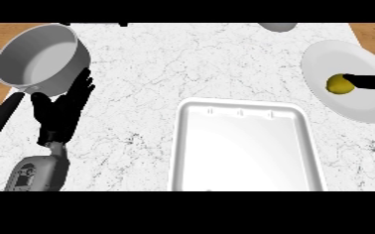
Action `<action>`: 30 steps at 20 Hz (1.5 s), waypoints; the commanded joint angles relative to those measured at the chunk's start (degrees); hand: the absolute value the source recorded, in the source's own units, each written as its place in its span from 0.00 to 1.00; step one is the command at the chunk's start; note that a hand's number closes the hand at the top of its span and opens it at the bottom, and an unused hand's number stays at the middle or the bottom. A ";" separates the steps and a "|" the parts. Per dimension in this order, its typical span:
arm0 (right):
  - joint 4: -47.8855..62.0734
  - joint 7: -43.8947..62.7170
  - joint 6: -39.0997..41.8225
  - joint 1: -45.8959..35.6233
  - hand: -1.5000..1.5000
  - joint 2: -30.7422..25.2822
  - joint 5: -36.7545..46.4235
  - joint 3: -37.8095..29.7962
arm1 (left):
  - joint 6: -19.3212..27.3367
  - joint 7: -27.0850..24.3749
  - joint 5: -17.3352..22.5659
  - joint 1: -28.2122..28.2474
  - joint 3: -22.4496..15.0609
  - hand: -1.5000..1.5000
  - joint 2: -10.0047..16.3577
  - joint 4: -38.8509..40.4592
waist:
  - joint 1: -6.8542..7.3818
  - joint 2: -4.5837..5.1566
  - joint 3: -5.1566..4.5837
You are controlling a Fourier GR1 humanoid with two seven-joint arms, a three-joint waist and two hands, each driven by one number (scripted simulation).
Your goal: Pick the lemon from the tray and place it in the plate
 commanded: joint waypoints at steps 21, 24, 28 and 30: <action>-3.09 -15.52 26.89 6.83 0.00 -2.92 -26.90 -11.18 | -0.57 0.32 -0.89 1.32 0.92 0.50 -0.13 -1.29 | -0.95 -0.47 -0.16; -4.39 -14.62 29.57 9.53 0.00 -4.77 -28.76 -11.22 | -0.55 -1.57 -0.99 -2.00 2.21 0.50 -0.02 3.95 | -1.52 -0.55 -0.20; -2.07 -16.20 25.92 9.07 0.00 -5.09 -29.55 -9.77 | -0.15 0.29 -1.29 1.26 1.65 0.50 -0.68 -0.90 | -0.94 -0.48 -0.16; 0.06 -18.36 27.29 10.22 0.00 -5.57 -30.43 -10.08 | -0.73 1.07 -0.94 0.24 0.78 0.50 -1.38 -1.75 | -0.85 -0.42 -0.14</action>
